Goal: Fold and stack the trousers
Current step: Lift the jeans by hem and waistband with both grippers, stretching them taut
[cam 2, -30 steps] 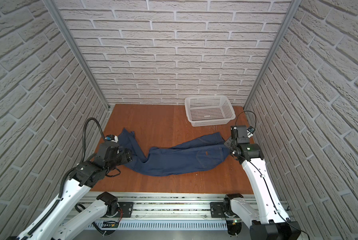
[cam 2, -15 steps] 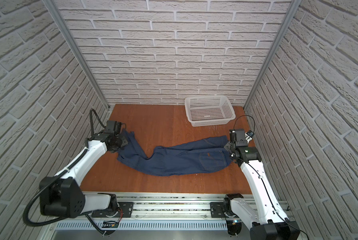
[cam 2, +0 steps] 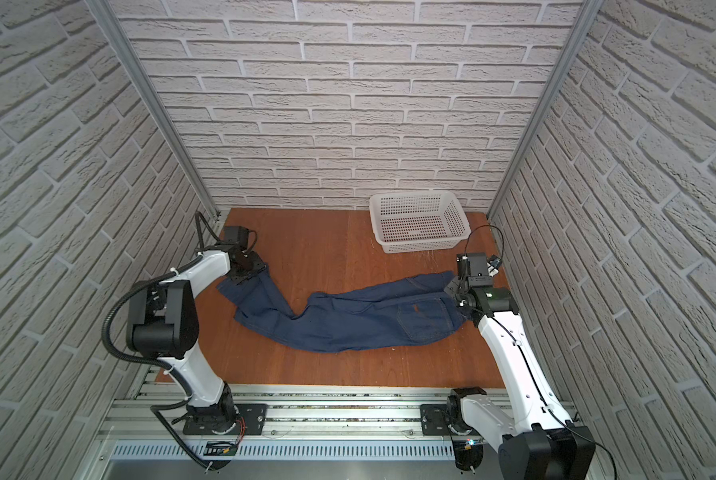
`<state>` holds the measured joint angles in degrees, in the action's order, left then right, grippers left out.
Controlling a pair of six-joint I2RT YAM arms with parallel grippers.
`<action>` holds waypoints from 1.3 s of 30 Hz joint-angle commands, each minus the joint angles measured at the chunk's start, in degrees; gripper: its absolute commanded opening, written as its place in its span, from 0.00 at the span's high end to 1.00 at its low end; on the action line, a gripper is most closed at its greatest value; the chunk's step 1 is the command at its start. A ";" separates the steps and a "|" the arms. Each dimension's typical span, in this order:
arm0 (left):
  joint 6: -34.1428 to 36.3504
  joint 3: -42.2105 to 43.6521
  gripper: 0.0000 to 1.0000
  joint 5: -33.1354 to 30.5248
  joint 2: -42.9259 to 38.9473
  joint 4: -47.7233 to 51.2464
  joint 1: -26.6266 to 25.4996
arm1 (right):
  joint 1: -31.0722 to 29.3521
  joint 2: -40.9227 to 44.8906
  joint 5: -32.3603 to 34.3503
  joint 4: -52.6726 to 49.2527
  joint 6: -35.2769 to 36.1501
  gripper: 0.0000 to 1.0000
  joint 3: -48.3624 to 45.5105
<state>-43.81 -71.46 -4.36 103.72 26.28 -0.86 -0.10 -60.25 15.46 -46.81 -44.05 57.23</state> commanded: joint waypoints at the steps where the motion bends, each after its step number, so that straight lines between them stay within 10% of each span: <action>1: -0.66 -3.47 0.41 0.66 3.26 -2.63 0.58 | 0.41 -0.47 0.13 2.66 1.25 0.95 1.86; 9: -0.53 -2.39 0.99 1.00 3.68 -2.68 4.09 | 0.98 -1.49 0.21 3.12 1.08 0.95 2.08; 23: 2.32 -8.53 1.00 10.12 -23.18 6.65 21.85 | 5.86 4.16 -6.59 5.15 -2.22 0.95 7.60; 32: 2.77 -19.30 1.00 17.32 -23.92 13.88 31.69 | 11.72 3.17 -10.27 8.43 -5.66 0.95 14.76; 39: 1.80 -6.19 1.00 19.85 -29.11 10.46 34.26 | 13.64 3.85 -12.22 7.34 -7.30 0.95 8.99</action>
<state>-42.09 -82.81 13.82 76.99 37.74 31.51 12.58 -57.32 2.90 -40.93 -50.22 68.71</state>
